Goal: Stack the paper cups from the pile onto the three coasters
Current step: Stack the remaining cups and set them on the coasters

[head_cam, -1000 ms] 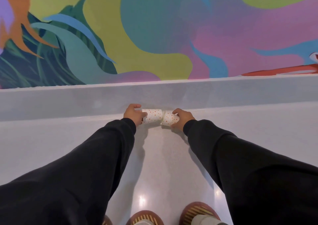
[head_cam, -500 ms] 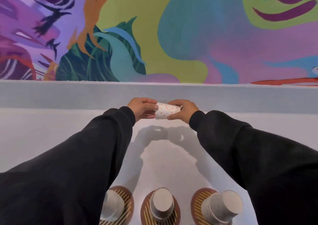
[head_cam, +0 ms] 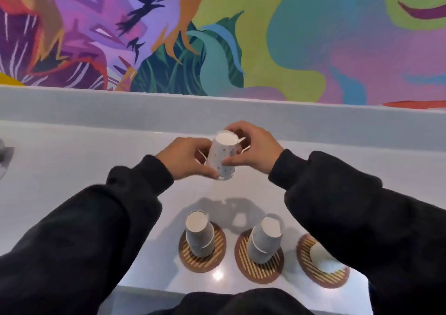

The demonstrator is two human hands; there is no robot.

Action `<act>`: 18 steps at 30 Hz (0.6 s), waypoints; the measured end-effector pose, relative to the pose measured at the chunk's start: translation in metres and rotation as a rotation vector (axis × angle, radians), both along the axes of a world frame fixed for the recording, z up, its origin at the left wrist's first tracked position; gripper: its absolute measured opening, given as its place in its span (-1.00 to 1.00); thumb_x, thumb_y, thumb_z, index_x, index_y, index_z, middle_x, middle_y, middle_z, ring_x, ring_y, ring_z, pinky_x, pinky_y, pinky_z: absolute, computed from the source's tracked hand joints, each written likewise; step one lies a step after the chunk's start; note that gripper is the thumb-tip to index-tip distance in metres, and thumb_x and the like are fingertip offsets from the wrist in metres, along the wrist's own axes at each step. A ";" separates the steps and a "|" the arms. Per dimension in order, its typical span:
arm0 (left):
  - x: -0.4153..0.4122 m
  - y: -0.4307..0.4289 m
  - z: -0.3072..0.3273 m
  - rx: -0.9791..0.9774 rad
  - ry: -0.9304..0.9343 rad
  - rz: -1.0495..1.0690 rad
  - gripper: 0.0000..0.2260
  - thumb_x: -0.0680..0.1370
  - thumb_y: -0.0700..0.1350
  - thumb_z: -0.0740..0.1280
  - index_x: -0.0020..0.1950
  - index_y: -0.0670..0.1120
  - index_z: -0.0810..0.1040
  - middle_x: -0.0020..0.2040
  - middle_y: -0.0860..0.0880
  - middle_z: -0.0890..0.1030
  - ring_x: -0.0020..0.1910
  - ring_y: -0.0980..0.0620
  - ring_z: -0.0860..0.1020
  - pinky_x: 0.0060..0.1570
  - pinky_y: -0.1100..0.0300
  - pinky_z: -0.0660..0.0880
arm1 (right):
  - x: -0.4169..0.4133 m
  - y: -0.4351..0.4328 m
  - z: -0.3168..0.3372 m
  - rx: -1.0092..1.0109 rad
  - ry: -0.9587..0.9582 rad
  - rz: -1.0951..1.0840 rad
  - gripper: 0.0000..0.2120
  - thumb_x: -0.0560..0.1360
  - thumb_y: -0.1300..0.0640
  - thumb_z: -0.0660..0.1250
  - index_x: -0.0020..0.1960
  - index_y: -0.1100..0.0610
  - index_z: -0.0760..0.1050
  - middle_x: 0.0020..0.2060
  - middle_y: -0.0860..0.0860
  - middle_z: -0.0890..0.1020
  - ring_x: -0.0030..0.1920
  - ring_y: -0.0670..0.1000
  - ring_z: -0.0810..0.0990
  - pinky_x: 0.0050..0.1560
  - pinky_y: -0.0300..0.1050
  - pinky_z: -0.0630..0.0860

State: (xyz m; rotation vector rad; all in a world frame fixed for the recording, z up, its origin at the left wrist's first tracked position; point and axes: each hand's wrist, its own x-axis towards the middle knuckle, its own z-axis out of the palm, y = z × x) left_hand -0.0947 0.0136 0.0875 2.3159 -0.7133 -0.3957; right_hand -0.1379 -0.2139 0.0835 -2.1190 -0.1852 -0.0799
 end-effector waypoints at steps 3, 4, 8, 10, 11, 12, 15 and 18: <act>-0.034 0.031 -0.018 -0.002 0.004 -0.001 -0.51 0.30 0.13 0.65 0.19 0.14 0.64 -0.02 0.18 0.69 -0.06 0.18 0.64 -0.02 0.16 0.64 | -0.032 0.028 -0.008 -0.048 0.023 0.052 -0.42 0.27 0.09 0.71 0.23 0.00 0.57 0.04 -0.14 0.67 -0.08 -0.06 0.65 -0.06 -0.15 0.65; -0.044 0.040 -0.025 -0.004 0.000 0.002 -0.51 0.30 0.15 0.64 0.19 0.15 0.64 -0.01 0.19 0.68 -0.05 0.19 0.63 -0.03 0.16 0.64 | -0.042 0.035 -0.013 -0.051 0.036 0.064 -0.42 0.29 0.08 0.70 0.24 -0.01 0.57 0.06 -0.15 0.67 -0.05 -0.07 0.65 -0.05 -0.18 0.65; -0.078 0.067 -0.059 0.006 -0.030 0.004 -0.51 0.28 0.23 0.61 0.17 0.23 0.60 -0.01 0.24 0.63 0.00 0.23 0.58 -0.01 0.22 0.57 | -0.084 0.059 -0.039 -0.010 0.119 0.078 -0.42 0.33 0.07 0.67 0.29 -0.08 0.55 0.09 -0.20 0.65 0.01 -0.14 0.62 -0.01 -0.21 0.64; -0.089 0.073 -0.078 0.005 -0.044 0.022 -0.49 0.27 0.25 0.59 0.18 0.26 0.56 0.00 0.24 0.61 0.03 0.23 0.56 0.01 0.24 0.52 | -0.098 0.068 -0.055 0.017 0.139 0.049 -0.43 0.34 0.07 0.66 0.29 -0.12 0.55 0.08 -0.23 0.64 0.02 -0.14 0.60 0.00 -0.19 0.63; -0.093 0.075 -0.088 0.001 -0.044 0.030 -0.47 0.27 0.27 0.58 0.20 0.26 0.56 0.01 0.25 0.60 0.05 0.23 0.55 0.02 0.25 0.49 | -0.103 0.072 -0.063 0.028 0.148 0.032 -0.43 0.34 0.08 0.66 0.29 -0.14 0.55 0.09 -0.24 0.64 0.03 -0.14 0.60 0.01 -0.19 0.62; -0.096 0.076 -0.098 -0.001 -0.044 0.039 -0.44 0.27 0.28 0.57 0.23 0.25 0.55 0.02 0.26 0.59 0.06 0.23 0.54 0.03 0.26 0.48 | -0.107 0.075 -0.070 0.037 0.159 0.016 -0.44 0.35 0.08 0.65 0.29 -0.15 0.55 0.10 -0.25 0.63 0.05 -0.15 0.59 0.03 -0.19 0.62; -0.099 0.076 -0.125 0.015 -0.033 0.054 -0.40 0.27 0.30 0.53 0.28 0.25 0.52 0.06 0.28 0.57 0.05 0.25 0.53 0.05 0.24 0.48 | -0.117 0.084 -0.095 0.088 0.219 -0.054 -0.44 0.39 0.10 0.62 0.31 -0.19 0.53 0.16 -0.25 0.63 0.13 -0.16 0.58 0.11 -0.18 0.58; -0.101 0.074 -0.149 0.024 0.002 0.070 -0.37 0.29 0.27 0.55 0.32 0.25 0.48 0.13 0.26 0.56 0.06 0.25 0.54 0.09 0.18 0.53 | -0.123 0.093 -0.120 0.143 0.275 -0.118 -0.44 0.40 0.12 0.60 0.32 -0.19 0.53 0.19 -0.26 0.65 0.20 -0.19 0.58 0.21 -0.10 0.58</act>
